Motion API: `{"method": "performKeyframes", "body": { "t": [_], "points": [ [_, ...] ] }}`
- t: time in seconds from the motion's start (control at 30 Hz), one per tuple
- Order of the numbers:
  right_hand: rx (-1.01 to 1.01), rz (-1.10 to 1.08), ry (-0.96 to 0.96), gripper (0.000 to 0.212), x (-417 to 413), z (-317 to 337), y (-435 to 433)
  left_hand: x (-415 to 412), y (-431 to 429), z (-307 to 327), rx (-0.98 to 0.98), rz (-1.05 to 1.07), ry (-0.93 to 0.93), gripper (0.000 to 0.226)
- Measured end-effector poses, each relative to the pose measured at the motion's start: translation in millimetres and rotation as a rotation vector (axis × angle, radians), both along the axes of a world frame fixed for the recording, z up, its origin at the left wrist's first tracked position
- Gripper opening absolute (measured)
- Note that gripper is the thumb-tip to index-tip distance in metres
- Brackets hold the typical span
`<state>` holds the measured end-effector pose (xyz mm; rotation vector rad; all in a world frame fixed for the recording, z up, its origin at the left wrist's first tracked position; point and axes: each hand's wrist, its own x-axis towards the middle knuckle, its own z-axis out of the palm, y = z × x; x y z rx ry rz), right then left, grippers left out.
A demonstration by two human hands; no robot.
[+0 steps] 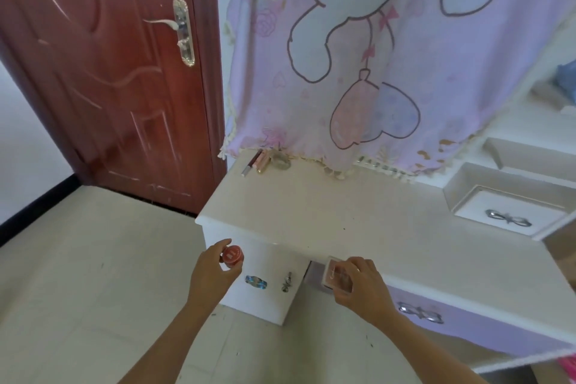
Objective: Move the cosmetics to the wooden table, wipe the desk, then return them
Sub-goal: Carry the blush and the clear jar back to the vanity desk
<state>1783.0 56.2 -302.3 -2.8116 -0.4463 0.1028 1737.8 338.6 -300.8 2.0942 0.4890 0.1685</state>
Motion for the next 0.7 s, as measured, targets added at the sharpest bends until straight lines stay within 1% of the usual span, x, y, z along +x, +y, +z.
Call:
{"method": "performKeyframes", "body": {
  "t": [0.1, 0.2, 0.3, 0.37, 0.4, 0.6, 0.7],
  "points": [
    [-0.005, 0.015, 0.0, 0.044, 36, -8, 7, 27, 7, -6, 0.004, 0.027, 0.042, 0.047],
    [0.008, 0.033, 0.052, 0.044, 80, -11, 24, 61, 8, -10, 0.013, 0.008, 0.061, 0.049],
    [0.009, 0.107, -0.015, 0.053, 131, -16, 47, 99, 6, -16, 0.012, 0.002, 0.092, 0.05],
    [0.07, 0.129, 0.038, 0.062, 161, -18, 66, 125, 7, -19, 0.007, 0.025, 0.119, 0.05],
    [0.086, 0.114, 0.067, 0.063, 176, -19, 77, 139, 7, -20, 0.007, 0.036, 0.138, 0.05],
    [0.093, 0.148, 0.048, 0.046, 252, -38, 130, 222, 11, -21, 0.108, 0.065, 0.238, 0.048],
    [0.056, 0.15, 0.016, 0.044, 278, -45, 148, 250, 10, -25, 0.136, 0.046, 0.292, 0.047]
  ]
}}
